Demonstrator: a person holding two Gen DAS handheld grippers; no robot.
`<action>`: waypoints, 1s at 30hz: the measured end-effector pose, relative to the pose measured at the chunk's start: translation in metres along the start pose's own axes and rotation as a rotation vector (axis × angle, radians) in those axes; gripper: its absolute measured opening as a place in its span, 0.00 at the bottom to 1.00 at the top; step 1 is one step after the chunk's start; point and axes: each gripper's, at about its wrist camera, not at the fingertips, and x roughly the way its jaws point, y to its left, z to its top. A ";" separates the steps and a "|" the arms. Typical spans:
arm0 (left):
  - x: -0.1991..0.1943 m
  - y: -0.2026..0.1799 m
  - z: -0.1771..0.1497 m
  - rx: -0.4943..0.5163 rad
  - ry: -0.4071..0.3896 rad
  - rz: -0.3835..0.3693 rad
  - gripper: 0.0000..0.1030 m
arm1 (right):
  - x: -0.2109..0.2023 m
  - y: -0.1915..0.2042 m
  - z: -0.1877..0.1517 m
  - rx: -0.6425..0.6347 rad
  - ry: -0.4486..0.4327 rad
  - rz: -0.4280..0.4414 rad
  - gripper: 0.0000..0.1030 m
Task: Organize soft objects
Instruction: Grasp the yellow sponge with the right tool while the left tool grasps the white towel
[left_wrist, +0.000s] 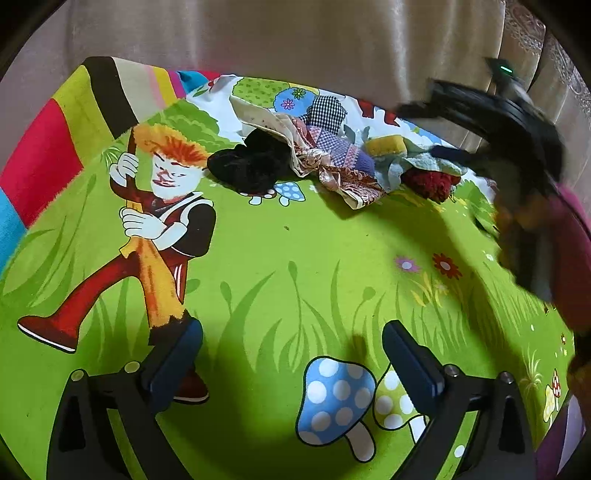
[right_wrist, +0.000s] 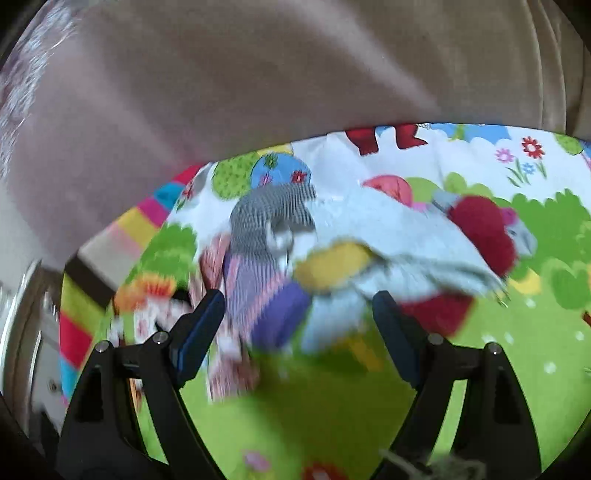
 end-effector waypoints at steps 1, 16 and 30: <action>0.000 0.000 0.000 -0.001 -0.001 -0.001 0.96 | 0.006 0.001 0.006 0.012 -0.003 -0.021 0.82; -0.001 0.000 0.000 -0.016 -0.007 0.002 0.96 | -0.065 -0.005 -0.072 -0.098 0.048 0.134 0.36; 0.003 -0.004 0.000 0.022 0.014 0.030 0.99 | -0.194 -0.083 -0.193 -0.174 0.167 -0.159 0.35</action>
